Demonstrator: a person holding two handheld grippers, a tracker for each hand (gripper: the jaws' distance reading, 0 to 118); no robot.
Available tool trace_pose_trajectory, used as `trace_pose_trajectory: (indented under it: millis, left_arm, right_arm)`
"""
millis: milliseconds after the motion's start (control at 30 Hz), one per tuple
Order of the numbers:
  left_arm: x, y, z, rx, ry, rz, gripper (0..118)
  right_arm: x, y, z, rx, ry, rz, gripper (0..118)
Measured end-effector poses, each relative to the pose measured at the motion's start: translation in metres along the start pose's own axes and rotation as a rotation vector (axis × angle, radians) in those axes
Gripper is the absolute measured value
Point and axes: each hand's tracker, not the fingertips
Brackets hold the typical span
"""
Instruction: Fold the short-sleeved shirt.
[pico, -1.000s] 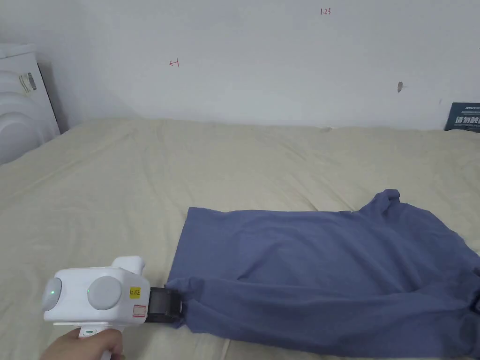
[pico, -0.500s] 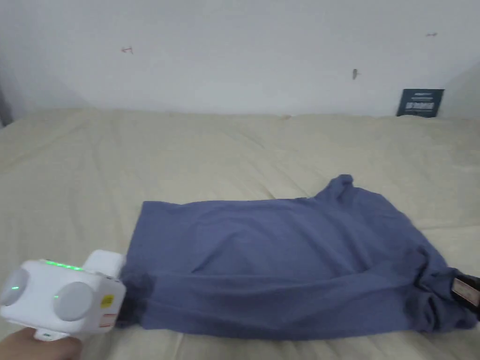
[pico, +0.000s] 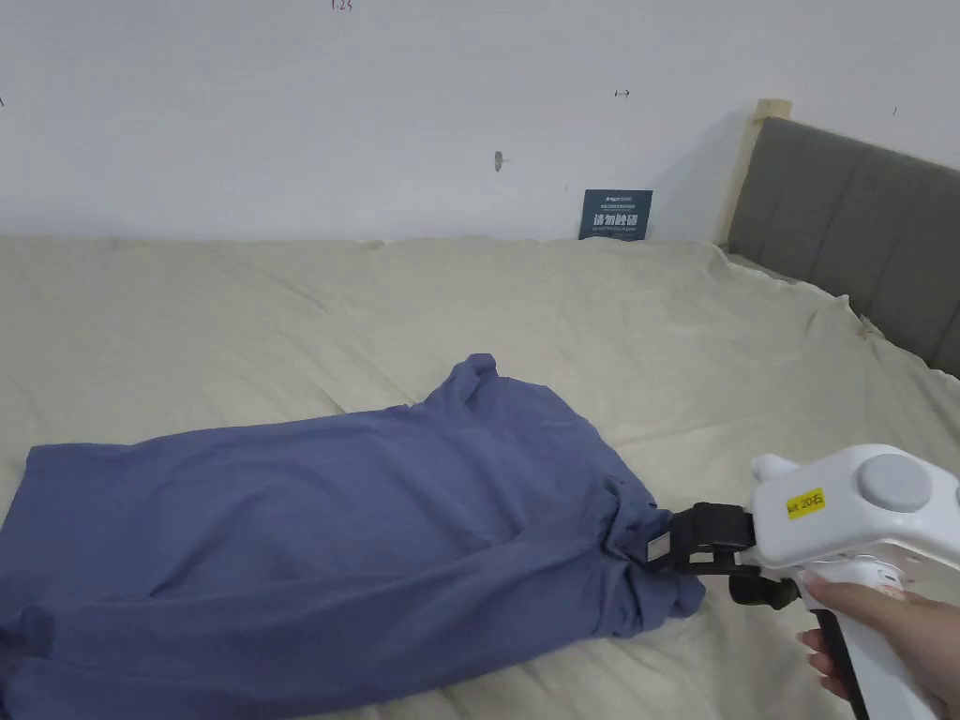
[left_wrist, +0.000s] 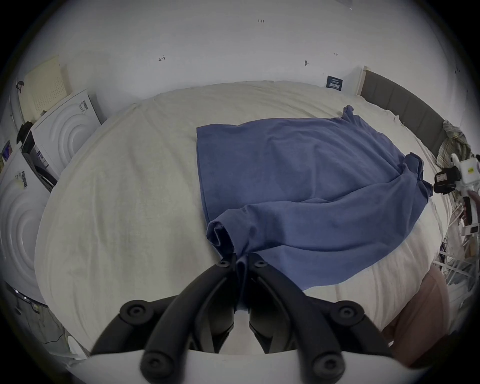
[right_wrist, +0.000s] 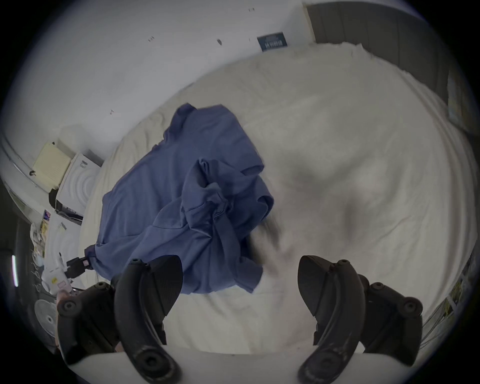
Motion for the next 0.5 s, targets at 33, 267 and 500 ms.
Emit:
trace_pose_trajectory:
  millis: [33,267,500]
  left_arm:
    - [0.0,-0.002,-0.001,-0.004,0.006,-0.006,8]
    - [-0.003,-0.007,-0.011,-0.034,0.007,0.029,8]
    - [-0.01,-0.008,-0.006,-0.034,0.017,0.063,8]
  right_arm:
    - [0.002,0.003,-0.007,-0.004,-0.001,-0.01,93]
    - [0.007,0.004,-0.039,-0.076,-0.03,-0.048,4]
    - [0.014,-0.003,-0.007,-0.001,-0.016,-0.041,4]
